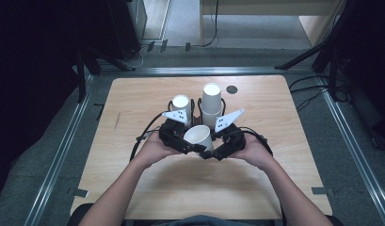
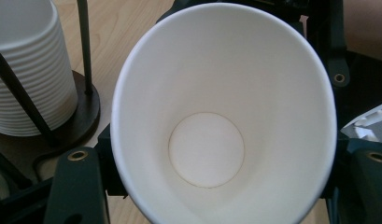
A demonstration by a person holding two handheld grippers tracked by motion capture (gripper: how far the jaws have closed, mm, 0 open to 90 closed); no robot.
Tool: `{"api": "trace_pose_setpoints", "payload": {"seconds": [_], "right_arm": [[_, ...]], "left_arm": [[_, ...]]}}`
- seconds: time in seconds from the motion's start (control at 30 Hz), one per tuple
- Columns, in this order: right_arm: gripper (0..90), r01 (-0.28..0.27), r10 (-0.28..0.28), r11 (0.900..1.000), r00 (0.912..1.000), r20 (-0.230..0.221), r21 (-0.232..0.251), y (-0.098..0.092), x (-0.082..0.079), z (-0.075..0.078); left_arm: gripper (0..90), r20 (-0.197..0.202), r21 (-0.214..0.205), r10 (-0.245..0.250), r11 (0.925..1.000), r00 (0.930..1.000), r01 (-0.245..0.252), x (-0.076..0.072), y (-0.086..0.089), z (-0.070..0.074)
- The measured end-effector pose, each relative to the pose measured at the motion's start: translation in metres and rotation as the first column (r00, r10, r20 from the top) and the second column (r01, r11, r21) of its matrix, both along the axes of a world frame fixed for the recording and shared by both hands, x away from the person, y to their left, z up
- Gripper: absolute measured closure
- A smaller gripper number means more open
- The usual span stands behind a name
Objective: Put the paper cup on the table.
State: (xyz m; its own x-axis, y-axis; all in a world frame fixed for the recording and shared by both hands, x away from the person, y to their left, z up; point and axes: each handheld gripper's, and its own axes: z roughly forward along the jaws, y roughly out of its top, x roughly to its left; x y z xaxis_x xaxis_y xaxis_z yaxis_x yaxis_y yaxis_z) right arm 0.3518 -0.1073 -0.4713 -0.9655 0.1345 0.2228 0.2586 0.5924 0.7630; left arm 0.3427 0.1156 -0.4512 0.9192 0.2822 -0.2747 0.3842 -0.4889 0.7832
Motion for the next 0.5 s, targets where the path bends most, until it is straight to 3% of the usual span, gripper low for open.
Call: {"api": "trace_pose_setpoints", "payload": {"seconds": [0.3, 0.5], "right_arm": [[32.9, -0.002, 0.002, 1.0, 1.0, 0.001, -0.008, -0.0003, -0.0012, -0.0003], [29.7, -0.003, 0.002, 0.9999, 0.9997, -0.026, -0.014, -0.0019, -0.0004, -0.0036]], "left_arm": [[32.4, 0.014, 0.019, -0.011, 0.9998, 0.9998, 0.011, -0.0017, -0.0013, 0.0014], [32.5, 0.023, -0.005, -0.007, 1.0, 0.9997, 0.007, -0.0019, 0.0048, 0.0089]]}}
